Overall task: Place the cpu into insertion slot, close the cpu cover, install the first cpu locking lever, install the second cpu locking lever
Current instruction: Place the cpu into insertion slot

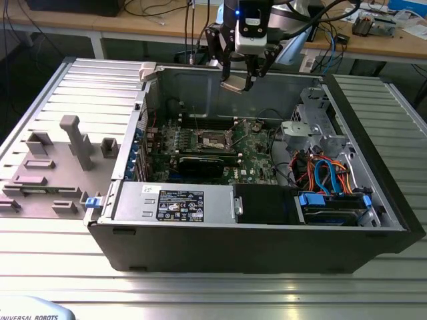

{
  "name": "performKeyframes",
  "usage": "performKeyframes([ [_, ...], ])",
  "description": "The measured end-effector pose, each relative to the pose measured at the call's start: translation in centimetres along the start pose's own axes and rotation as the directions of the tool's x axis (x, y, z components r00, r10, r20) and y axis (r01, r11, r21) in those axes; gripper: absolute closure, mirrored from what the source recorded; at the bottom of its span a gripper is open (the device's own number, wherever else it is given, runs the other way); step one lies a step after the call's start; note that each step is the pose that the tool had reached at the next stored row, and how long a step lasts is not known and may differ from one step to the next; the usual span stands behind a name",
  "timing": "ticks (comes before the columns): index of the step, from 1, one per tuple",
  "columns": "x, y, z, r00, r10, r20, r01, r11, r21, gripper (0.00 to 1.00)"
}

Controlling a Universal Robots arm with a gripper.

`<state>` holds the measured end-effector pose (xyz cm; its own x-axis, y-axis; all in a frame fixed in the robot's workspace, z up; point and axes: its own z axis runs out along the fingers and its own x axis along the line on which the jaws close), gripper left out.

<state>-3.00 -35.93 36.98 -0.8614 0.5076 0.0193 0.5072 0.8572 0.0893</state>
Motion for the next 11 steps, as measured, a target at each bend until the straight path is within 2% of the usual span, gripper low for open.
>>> performKeyframes([
  [5,0.00,0.00,0.01,0.9995,0.033,0.0029,-0.033,0.9995,-0.0007,0.46],
  [9,0.39,-0.23,0.03,0.9990,0.044,0.0039,-0.044,0.9990,-0.0010,0.46],
  [11,0.39,-0.24,0.04,0.9967,0.080,0.0072,-0.080,0.9968,-0.0017,0.46],
])
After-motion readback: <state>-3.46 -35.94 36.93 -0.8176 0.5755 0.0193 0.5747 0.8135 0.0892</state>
